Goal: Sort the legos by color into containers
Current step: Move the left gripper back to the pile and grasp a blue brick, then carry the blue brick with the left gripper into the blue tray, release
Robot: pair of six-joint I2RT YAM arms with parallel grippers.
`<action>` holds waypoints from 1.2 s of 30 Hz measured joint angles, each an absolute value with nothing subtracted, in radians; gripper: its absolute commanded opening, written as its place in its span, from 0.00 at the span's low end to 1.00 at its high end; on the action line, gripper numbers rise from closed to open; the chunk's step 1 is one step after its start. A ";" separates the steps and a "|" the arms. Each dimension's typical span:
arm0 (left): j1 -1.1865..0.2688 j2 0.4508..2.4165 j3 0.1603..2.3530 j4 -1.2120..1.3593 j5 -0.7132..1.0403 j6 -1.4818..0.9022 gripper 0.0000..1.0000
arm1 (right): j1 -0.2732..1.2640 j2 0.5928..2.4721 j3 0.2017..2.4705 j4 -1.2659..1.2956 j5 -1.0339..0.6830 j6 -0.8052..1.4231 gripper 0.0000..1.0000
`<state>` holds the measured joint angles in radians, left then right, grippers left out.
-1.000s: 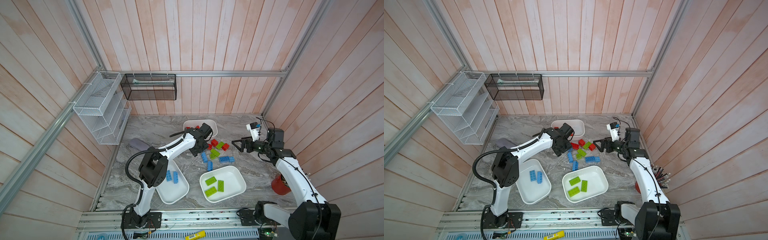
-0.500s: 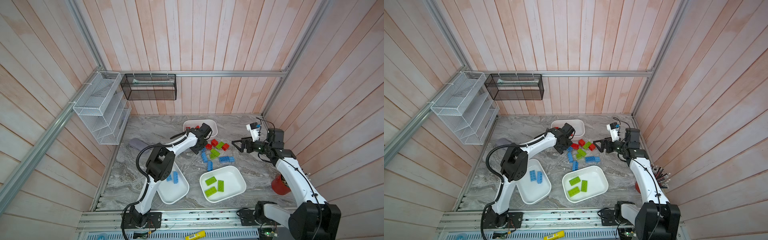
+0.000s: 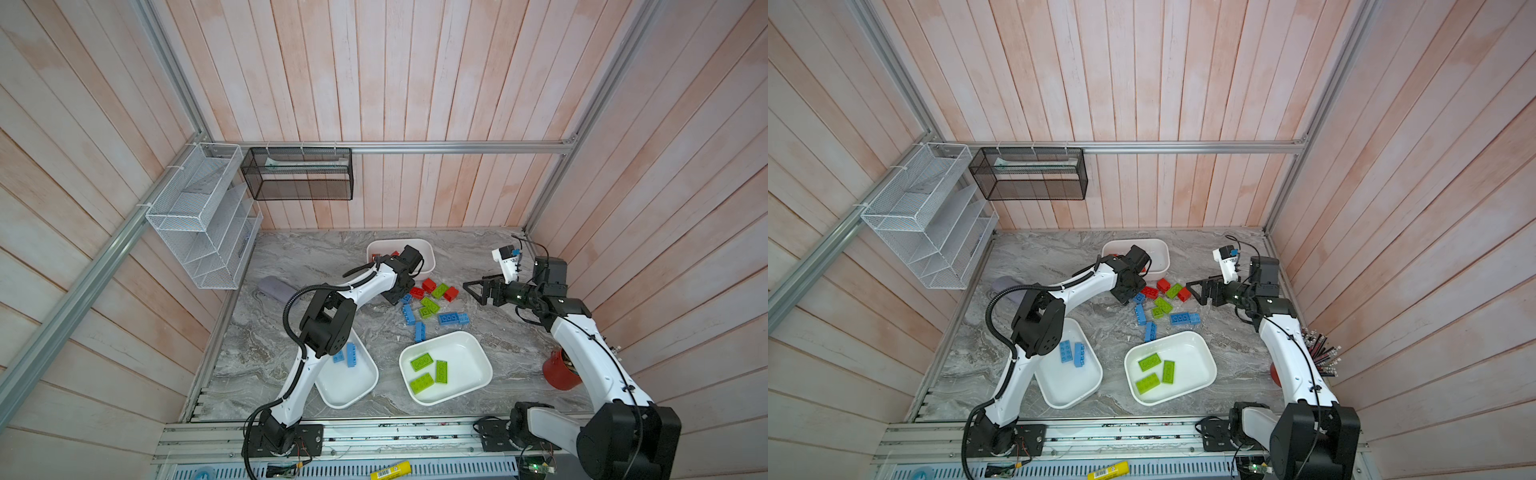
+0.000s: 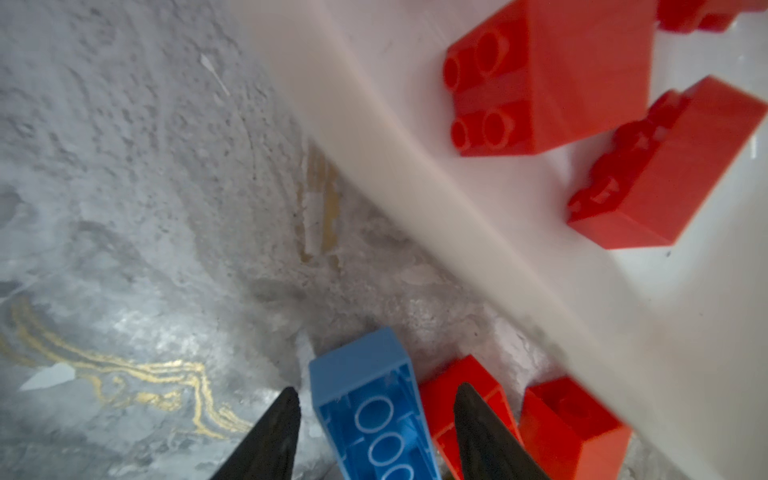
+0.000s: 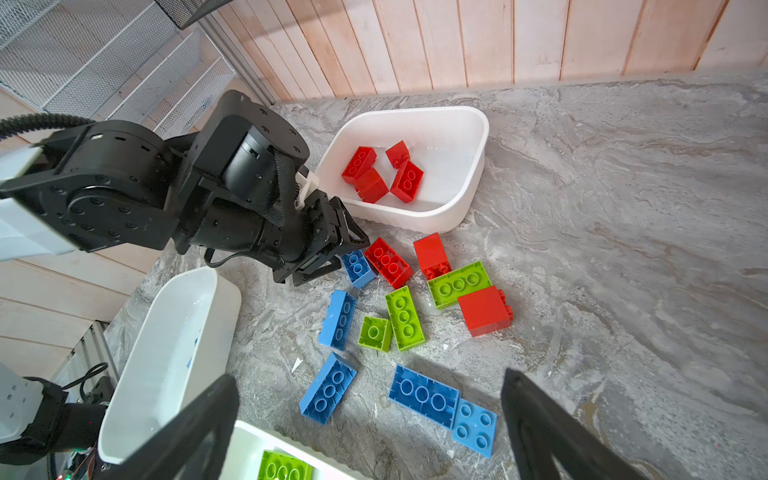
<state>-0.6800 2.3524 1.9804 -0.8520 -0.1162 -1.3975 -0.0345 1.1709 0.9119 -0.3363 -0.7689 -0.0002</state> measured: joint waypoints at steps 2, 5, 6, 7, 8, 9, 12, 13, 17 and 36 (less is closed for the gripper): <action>-0.680 2.355 1.983 -0.877 -0.116 -1.393 0.57 | -0.035 1.171 0.912 -0.336 -0.769 0.000 0.98; -0.680 2.371 2.005 -0.916 -0.116 -1.383 0.54 | -0.035 1.171 0.912 -0.336 -0.769 0.000 0.98; -0.681 2.373 2.010 -0.924 -0.116 -1.380 0.53 | -0.035 1.171 0.912 -0.336 -0.769 0.000 0.98; -0.681 2.374 2.012 -0.931 -0.115 -1.375 0.52 | -0.035 1.171 0.912 -0.337 -0.769 0.000 0.98; -0.682 2.374 2.012 -0.936 -0.113 -1.371 0.51 | -0.035 1.171 0.912 -0.336 -0.769 0.000 0.98; -0.682 2.374 2.012 -0.942 -0.112 -1.368 0.51 | -0.035 1.171 0.912 -0.336 -0.769 0.000 0.98; -0.687 2.375 2.012 -0.947 -0.107 -1.357 0.48 | -0.035 1.171 0.912 -0.337 -0.769 0.000 0.98; -0.689 2.375 2.012 -0.947 -0.104 -1.355 0.46 | -0.035 1.171 0.912 -0.336 -0.769 0.000 0.98; -0.697 2.377 2.012 -0.948 -0.094 -1.343 0.30 | -0.035 1.171 0.912 -0.337 -0.769 0.000 0.98; -0.708 1.818 1.652 -1.039 -0.146 -0.986 0.18 | -0.036 1.168 0.912 -0.315 -0.788 0.009 0.98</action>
